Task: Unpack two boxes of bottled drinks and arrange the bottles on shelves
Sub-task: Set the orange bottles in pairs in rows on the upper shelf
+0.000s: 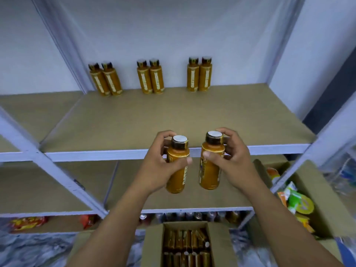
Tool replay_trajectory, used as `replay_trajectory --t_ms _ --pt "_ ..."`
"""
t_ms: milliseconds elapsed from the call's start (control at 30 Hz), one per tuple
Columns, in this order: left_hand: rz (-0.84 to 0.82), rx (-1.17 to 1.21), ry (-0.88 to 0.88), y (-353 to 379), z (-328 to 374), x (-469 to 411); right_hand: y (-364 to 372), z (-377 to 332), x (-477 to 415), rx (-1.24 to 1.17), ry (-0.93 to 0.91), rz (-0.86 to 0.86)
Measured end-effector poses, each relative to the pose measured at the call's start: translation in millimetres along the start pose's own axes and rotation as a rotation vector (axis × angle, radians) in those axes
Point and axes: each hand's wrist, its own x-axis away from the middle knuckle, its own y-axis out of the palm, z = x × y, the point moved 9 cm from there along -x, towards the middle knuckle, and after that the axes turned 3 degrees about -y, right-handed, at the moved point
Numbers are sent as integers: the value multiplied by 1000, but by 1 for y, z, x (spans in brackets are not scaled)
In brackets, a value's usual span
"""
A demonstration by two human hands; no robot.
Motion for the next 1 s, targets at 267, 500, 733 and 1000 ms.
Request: replay_trajectory --t_ms 267,500,733,1000 --pt "219 19 156 -36 66 -51 -4 -55 -69 55 -167 84" --pt "290 -13 133 -40 44 -92 13 -45 -113 127 -194 77" --pt "302 -39 99 -43 27 -111 15 -22 -124 166 -157 95" --pt "285 -66 65 -40 10 -119 18 11 -124 187 -65 78"
